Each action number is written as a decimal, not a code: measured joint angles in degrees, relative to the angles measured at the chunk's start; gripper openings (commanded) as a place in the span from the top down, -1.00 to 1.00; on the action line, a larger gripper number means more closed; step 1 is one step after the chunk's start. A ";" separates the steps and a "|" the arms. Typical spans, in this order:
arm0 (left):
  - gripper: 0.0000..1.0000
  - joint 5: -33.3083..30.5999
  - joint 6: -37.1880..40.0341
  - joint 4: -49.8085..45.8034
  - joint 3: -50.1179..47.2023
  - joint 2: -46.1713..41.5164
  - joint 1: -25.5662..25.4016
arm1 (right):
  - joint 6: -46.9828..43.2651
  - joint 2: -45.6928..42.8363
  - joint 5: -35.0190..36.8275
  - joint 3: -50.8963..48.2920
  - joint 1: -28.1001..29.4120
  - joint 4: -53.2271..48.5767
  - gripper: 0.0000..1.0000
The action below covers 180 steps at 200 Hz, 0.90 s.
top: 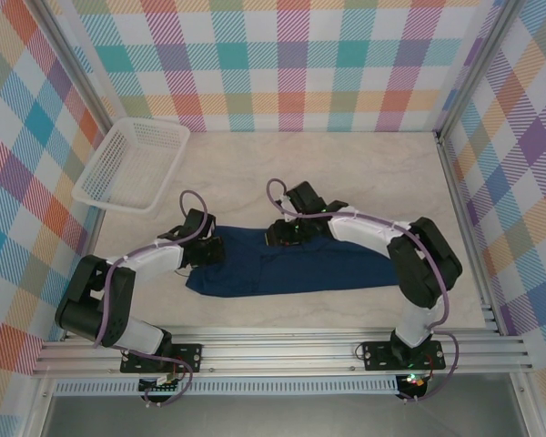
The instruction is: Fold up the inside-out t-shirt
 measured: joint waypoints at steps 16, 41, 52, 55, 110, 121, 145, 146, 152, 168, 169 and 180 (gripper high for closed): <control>1.00 -3.13 0.17 -4.35 2.38 -0.59 0.59 | -0.98 -2.78 0.63 -0.81 -1.86 -1.22 0.25; 1.00 -9.57 0.37 -11.26 6.71 -2.14 2.36 | -2.80 -7.58 1.70 -2.71 -5.97 -3.02 0.24; 1.00 -13.09 0.48 -14.56 9.18 -2.40 3.13 | -3.61 -9.57 1.97 -3.93 -7.87 -3.54 0.23; 1.00 -14.19 0.52 -15.45 9.86 -2.43 3.28 | -3.80 -10.10 2.05 -4.33 -8.44 -3.67 0.23; 1.00 -28.61 0.94 -29.29 21.11 -2.56 3.10 | -6.49 -18.99 5.40 -10.32 -16.24 -8.57 0.21; 1.00 -29.51 0.39 -31.87 23.39 -1.90 1.90 | -6.97 -20.28 6.60 -10.60 -16.24 -9.29 0.21; 1.00 -29.07 -1.22 -36.54 29.16 1.14 -4.04 | -7.93 -21.99 8.57 -11.19 -16.22 -10.14 0.21; 1.00 -29.00 -1.38 -36.68 29.33 1.25 -4.26 | -7.98 -22.03 8.61 -11.23 -16.22 -10.16 0.21; 1.00 -28.17 -2.14 -37.75 30.82 2.23 -6.01 | -8.04 -22.45 9.05 -11.63 -16.22 -10.27 0.21; 1.00 -26.01 -4.07 -40.22 34.16 4.37 -9.79 | -8.00 -23.37 9.70 -12.92 -16.41 -10.47 0.21; 1.00 -25.81 -4.26 -40.46 34.49 4.55 -10.12 | -8.00 -23.41 9.70 -13.03 -16.46 -10.49 0.21; 1.00 -24.48 -5.57 -41.79 36.61 5.68 -12.59 | -7.96 -23.69 9.90 -13.92 -16.70 -10.58 0.21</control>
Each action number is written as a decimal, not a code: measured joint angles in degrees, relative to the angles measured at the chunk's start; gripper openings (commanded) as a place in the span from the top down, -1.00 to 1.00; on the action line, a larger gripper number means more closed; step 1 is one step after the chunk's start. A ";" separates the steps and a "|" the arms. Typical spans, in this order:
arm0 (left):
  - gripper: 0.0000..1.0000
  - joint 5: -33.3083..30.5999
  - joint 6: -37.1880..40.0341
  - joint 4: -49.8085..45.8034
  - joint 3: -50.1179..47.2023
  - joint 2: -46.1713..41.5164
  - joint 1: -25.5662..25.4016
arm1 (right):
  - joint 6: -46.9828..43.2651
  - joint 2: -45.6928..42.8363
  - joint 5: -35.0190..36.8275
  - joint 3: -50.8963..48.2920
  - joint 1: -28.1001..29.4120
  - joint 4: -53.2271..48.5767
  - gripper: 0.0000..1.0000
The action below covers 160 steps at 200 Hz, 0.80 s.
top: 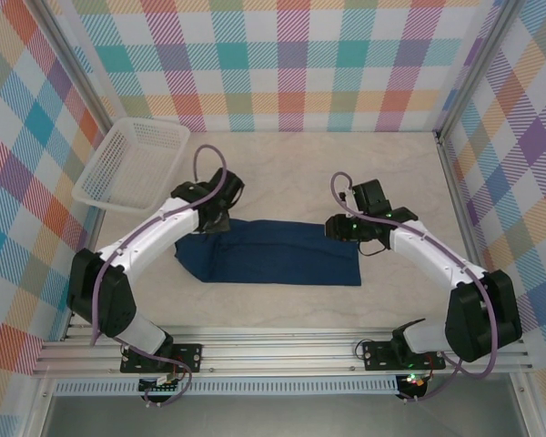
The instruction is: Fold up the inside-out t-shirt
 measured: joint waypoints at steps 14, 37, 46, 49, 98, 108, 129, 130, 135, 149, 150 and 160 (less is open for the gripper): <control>1.00 1.42 -1.49 -1.33 2.73 1.22 -3.17 | 0.28 0.00 -0.04 -0.90 -0.50 -0.26 0.21; 1.00 4.22 -3.50 -2.56 7.21 3.50 -7.19 | 0.87 0.22 -0.04 -1.70 -1.07 -0.48 0.22; 1.00 5.07 -4.20 -2.86 9.09 4.74 -8.52 | 1.25 0.39 -0.04 -1.84 -1.29 -0.55 0.21; 1.00 5.29 -4.46 -3.04 9.68 5.18 -8.98 | 1.31 0.39 -0.04 -1.90 -1.36 -0.52 0.22; 1.00 8.87 -4.81 -5.31 22.51 15.08 -16.33 | 3.28 2.14 -0.26 -3.34 -4.17 -0.79 0.23; 1.00 9.79 -4.59 -5.68 24.70 16.83 -17.38 | 3.80 3.17 -0.50 -3.89 -4.94 -0.63 0.23; 1.00 11.80 -4.33 -5.81 28.13 19.76 -18.69 | 4.92 5.81 -1.53 -5.16 -6.29 -0.02 0.25; 1.00 11.89 -4.31 -5.79 28.24 19.82 -18.71 | 4.94 6.01 -1.62 -5.25 -6.38 0.00 0.25; 1.00 12.44 -4.22 -5.79 28.85 20.39 -18.84 | 5.20 6.60 -1.97 -5.53 -6.73 0.22 0.25; 1.00 13.66 -3.93 -5.79 30.12 21.77 -19.02 | 5.88 7.69 -3.13 -6.32 -7.56 0.72 0.25; 1.00 13.70 -3.93 -5.81 30.18 21.84 -19.02 | 5.88 7.74 -3.17 -6.36 -7.61 0.72 0.25; 1.00 14.45 -3.74 -5.75 31.01 22.77 -19.02 | 6.23 8.04 -3.80 -6.80 -8.02 0.98 0.25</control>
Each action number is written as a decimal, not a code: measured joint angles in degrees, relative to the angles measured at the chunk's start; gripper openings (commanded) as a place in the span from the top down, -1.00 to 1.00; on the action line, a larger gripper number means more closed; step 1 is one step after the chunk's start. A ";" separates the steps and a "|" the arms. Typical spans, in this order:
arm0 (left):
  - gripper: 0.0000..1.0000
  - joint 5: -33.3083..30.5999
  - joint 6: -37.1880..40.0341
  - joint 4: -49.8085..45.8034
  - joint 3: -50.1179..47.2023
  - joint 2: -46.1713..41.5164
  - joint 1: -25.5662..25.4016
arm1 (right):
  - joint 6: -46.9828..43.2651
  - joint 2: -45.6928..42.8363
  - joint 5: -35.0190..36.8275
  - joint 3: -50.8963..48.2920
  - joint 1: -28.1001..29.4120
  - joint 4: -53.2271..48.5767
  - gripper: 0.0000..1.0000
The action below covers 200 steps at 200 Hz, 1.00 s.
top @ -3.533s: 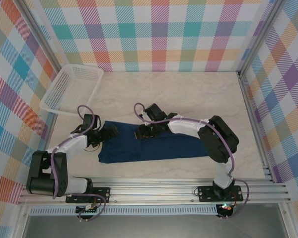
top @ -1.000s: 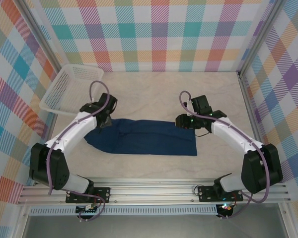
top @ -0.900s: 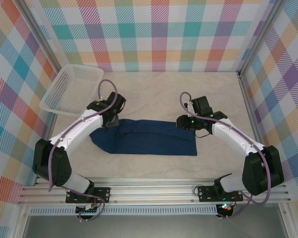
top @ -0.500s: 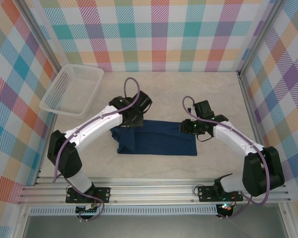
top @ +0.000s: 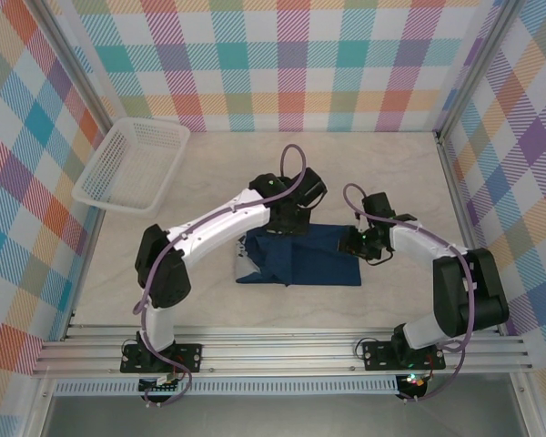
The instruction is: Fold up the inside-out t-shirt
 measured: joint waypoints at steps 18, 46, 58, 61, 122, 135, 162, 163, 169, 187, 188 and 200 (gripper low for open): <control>1.00 1.57 0.28 0.37 1.01 1.44 0.00 | 0.15 0.09 -0.70 -0.39 -0.46 0.42 0.25; 1.00 4.04 0.42 0.96 1.44 2.56 0.00 | 0.24 1.27 -1.40 -0.44 -0.55 1.25 0.25; 1.00 4.94 0.39 1.55 2.05 3.19 -0.02 | 0.24 1.64 -1.75 -0.44 -0.55 1.40 0.25; 1.00 5.09 0.39 1.70 2.21 3.39 -0.02 | 0.24 1.68 -1.84 -0.44 -0.55 1.46 0.25; 1.00 8.66 0.39 3.93 5.22 7.08 -0.04 | 0.33 1.75 -2.47 -0.44 -0.61 2.03 0.26; 1.00 9.46 0.22 4.81 5.31 7.78 -0.07 | 0.61 1.68 -2.73 -0.44 -0.85 1.97 0.25; 0.94 12.11 -1.09 7.80 5.44 10.84 -0.26 | 1.55 -0.59 -3.76 -0.57 -2.32 1.64 0.25; 0.93 12.22 -1.18 7.89 5.46 10.97 -0.28 | 1.57 -0.87 -3.76 -0.61 -2.45 1.57 0.25; 0.84 12.92 -1.44 8.70 5.64 12.00 -0.42 | 1.77 -1.92 -3.82 -0.79 -2.95 1.55 0.24; 0.64 14.60 -2.84 11.17 6.19 15.17 -0.96 | 2.91 -6.16 -3.56 -2.25 -4.74 1.44 0.23; 0.63 14.67 -2.80 11.26 6.21 15.28 -0.98 | 2.93 -6.36 -3.54 -2.34 -4.79 1.42 0.23; 0.50 15.96 -3.93 13.03 6.32 16.90 -1.44 | 3.78 -9.42 -2.91 -3.76 -5.92 1.25 0.23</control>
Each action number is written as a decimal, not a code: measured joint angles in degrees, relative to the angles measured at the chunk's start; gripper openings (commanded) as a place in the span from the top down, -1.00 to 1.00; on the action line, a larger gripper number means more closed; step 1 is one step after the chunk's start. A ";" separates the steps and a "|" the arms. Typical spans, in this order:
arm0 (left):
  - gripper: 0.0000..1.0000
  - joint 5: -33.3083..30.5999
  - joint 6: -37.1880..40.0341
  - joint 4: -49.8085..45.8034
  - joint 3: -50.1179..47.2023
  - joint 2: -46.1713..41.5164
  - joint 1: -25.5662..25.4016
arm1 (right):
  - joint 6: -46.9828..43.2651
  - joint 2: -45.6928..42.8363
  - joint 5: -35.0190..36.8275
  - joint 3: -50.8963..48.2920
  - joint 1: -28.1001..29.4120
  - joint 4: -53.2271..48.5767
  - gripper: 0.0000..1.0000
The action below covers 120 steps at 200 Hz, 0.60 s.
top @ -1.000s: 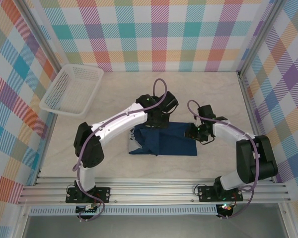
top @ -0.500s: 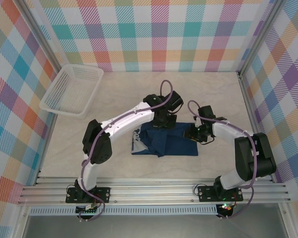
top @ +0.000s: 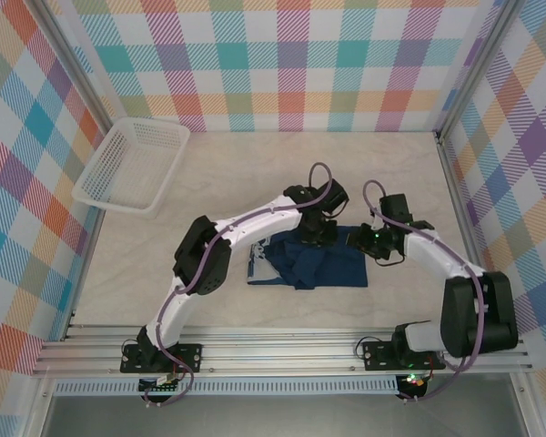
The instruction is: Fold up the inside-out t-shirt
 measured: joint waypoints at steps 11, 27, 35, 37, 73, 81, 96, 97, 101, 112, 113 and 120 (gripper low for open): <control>0.40 1.46 -0.68 1.51 0.61 1.49 -0.48 | 0.85 -2.71 0.94 -1.33 -0.76 -0.42 0.22; 0.27 3.54 -2.16 3.76 1.99 3.30 -1.07 | 1.90 -5.64 2.23 -2.71 -1.36 -1.36 0.22; 0.19 4.44 -2.54 4.50 3.04 4.07 -1.29 | 2.34 -6.84 2.91 -3.04 -1.46 -1.95 0.22; 0.17 4.70 -2.38 4.74 3.30 4.24 -1.33 | 2.43 -7.17 3.04 -3.08 -1.49 -2.10 0.22; 0.04 6.67 -2.97 5.68 6.67 5.49 -1.53 | 4.31 -11.87 6.73 -3.15 -1.70 -3.93 0.21; 0.04 7.45 -2.93 5.81 7.19 5.57 -1.53 | 4.87 -13.25 7.69 -3.15 -1.68 -4.48 0.21; 0.02 8.46 -2.67 6.08 8.04 5.57 -1.51 | 5.46 -15.85 9.31 -3.15 -1.68 -5.44 0.22; 0.02 8.50 -2.60 6.08 8.11 5.57 -1.51 | 5.51 -16.00 9.35 -3.15 -1.68 -5.46 0.21; 0.02 8.68 -2.40 6.23 8.20 5.55 -1.40 | 5.60 -16.70 9.66 -3.15 -1.68 -5.70 0.22; 0.01 8.63 -1.33 6.73 8.20 5.25 -1.25 | 5.95 -18.45 10.19 -3.15 -1.68 -6.60 0.22; 0.01 8.63 -1.22 6.73 8.17 5.22 -1.18 | 5.95 -18.69 10.32 -3.15 -1.68 -6.69 0.22; 0.01 8.57 -0.57 6.78 7.80 4.79 -0.87 | 6.03 -19.78 10.62 -3.15 -1.68 -7.10 0.21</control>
